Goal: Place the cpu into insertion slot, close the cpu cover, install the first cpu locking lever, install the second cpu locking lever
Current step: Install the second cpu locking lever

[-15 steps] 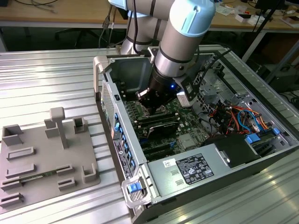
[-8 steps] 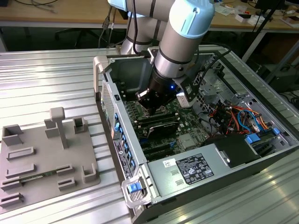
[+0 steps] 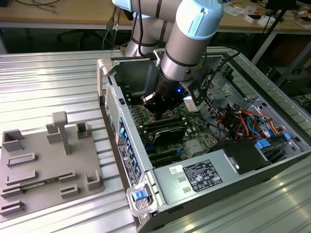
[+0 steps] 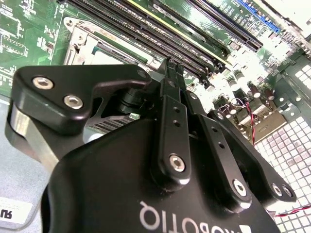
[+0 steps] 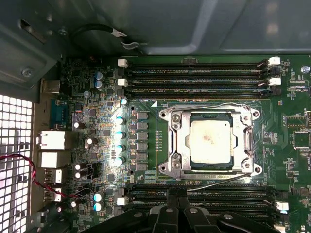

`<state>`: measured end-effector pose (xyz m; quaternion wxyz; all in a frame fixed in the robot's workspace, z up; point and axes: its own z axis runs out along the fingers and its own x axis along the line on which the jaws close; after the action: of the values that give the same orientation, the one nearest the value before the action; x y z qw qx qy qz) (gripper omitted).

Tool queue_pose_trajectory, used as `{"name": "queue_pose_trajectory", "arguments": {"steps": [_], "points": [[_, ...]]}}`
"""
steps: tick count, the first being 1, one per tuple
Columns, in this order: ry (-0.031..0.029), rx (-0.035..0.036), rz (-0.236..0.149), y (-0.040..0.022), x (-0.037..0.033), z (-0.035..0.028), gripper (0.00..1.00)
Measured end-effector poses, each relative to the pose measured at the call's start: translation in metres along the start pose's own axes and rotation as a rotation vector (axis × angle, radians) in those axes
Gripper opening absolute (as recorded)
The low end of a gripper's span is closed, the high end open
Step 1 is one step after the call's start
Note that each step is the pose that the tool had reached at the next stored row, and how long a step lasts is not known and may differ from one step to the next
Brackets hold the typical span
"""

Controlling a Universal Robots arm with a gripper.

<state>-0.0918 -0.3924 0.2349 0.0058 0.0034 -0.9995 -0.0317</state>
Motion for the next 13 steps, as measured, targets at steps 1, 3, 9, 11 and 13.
{"name": "queue_pose_trajectory", "arguments": {"steps": [1, 3, 9, 11, 13], "points": [[0.0, -0.0001, 0.0, 0.0, 0.0, 0.0, 0.11], [-0.0001, -0.0003, 0.0, 0.0, 0.0, 0.0005, 0.11], [0.0001, -0.0118, -0.002, -0.0008, 0.0015, 0.0126, 0.11], [0.0, -0.0368, -0.003, -0.0008, 0.0017, 0.0136, 0.11], [-0.0002, -0.0467, -0.004, -0.0009, 0.0019, 0.0154, 0.11]]}}
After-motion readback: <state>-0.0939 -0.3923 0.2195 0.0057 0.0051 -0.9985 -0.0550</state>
